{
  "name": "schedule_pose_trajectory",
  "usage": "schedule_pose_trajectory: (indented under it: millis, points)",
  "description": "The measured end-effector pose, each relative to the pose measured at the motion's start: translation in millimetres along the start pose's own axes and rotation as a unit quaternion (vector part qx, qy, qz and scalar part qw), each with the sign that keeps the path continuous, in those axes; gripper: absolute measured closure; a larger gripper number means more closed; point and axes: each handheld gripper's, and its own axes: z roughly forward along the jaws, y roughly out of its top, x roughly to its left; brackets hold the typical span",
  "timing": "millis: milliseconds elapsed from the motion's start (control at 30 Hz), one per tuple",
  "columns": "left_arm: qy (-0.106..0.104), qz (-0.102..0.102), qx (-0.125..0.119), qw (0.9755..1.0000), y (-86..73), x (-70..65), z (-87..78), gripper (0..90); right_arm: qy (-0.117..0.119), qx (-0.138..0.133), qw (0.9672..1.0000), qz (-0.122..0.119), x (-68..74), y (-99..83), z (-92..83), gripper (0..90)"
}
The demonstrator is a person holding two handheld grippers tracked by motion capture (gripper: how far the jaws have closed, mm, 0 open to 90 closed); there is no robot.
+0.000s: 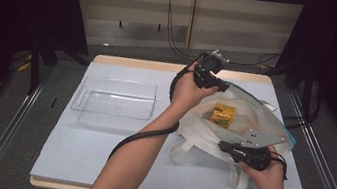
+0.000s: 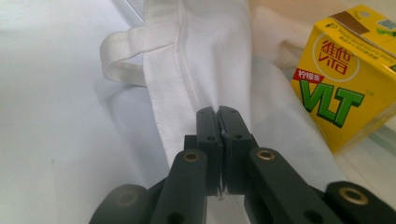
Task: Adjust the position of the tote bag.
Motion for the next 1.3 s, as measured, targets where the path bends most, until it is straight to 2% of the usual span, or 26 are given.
schedule_pose_trajectory:
  millis: [133,333,400,433,600,733,833,1133,1167,1267,1300]
  points:
    - [0.000,0.003,0.004,1.0000,1.3,3.8,3.5,79.2,0.001,-0.001,1.0000,0.002,-0.6,-1.0,0.5,87.5]
    - [0.005,-0.003,0.005,1.0000,3.1,9.8,10.3,80.0,0.003,0.001,1.0000,-0.001,0.3,0.4,0.8,87.5]
    - [0.008,-0.001,0.003,1.0000,3.4,10.4,13.2,80.1,0.004,0.002,1.0000,-0.002,0.1,0.2,0.7,87.5]
    - [0.008,0.006,0.011,0.9999,3.8,11.8,13.3,80.2,0.004,0.002,1.0000,-0.001,0.3,0.0,0.9,87.6]
    - [0.011,-0.004,0.007,0.9999,4.5,15.6,19.1,80.5,0.005,0.003,1.0000,-0.004,0.3,-0.9,1.5,87.6]
    - [0.014,0.002,0.012,0.9998,5.3,18.3,22.4,80.6,0.005,0.002,1.0000,-0.003,0.0,-1.3,1.3,87.6]
    - [0.015,-0.006,0.008,0.9998,4.8,19.3,24.9,80.7,0.006,0.001,1.0000,-0.001,-0.3,-1.2,1.5,87.6]
    - [0.021,-0.002,0.020,0.9996,2.7,25.3,28.5,80.7,0.004,0.001,1.0000,-0.002,-0.4,-1.6,2.9,87.6]
    - [0.023,-0.009,0.016,0.9996,2.1,25.4,30.3,80.9,0.004,0.001,1.0000,-0.002,-0.4,-1.7,2.9,87.6]
    - [0.025,-0.004,0.021,0.9995,1.4,28.1,31.5,81.3,0.004,0.000,1.0000,-0.002,-0.4,-2.0,3.1,87.6]
    - [0.026,-0.010,0.017,0.9995,0.9,28.0,32.9,81.3,0.003,0.000,1.0000,-0.002,-0.3,-2.0,3.0,87.5]
